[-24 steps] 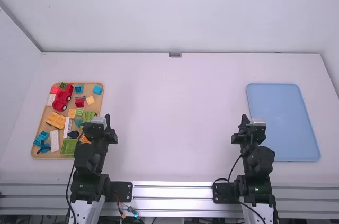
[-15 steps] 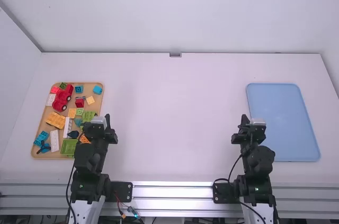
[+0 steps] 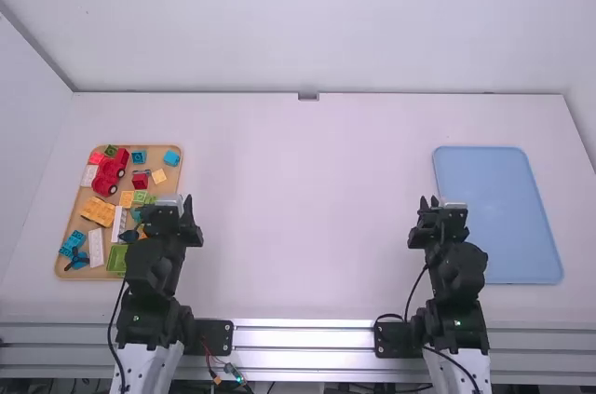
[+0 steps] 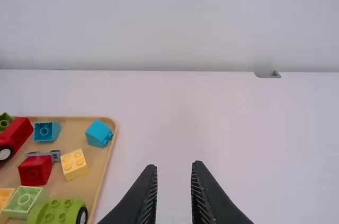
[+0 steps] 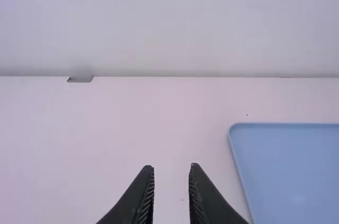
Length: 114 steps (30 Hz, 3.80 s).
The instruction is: Assemble lego blocks to make yellow taxi
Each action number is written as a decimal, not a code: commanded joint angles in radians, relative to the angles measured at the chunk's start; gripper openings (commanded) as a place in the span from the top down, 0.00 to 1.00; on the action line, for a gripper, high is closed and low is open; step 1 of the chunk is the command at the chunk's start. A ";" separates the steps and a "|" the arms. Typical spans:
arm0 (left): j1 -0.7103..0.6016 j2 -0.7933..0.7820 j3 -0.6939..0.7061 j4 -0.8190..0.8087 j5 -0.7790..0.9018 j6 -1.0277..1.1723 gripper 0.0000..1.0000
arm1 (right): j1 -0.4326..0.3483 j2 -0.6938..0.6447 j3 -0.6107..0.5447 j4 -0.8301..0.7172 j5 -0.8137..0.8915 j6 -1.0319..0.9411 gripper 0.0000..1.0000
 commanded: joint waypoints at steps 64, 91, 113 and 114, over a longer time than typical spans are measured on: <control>0.725 1.771 1.256 -0.748 -0.009 -0.446 0.01 | 0.159 1.051 0.796 -0.035 -0.113 -0.206 0.01; 0.727 1.771 1.123 -0.600 -0.010 -0.444 0.11 | 0.159 1.051 0.796 -0.035 -0.113 -0.206 0.02; 0.726 1.771 1.090 -0.550 -0.009 -0.443 0.41 | 0.159 1.051 0.796 -0.035 -0.113 -0.207 0.02; 0.725 1.771 1.090 -0.542 -0.008 -0.444 0.43 | 0.160 1.051 0.796 -0.035 -0.112 -0.207 0.02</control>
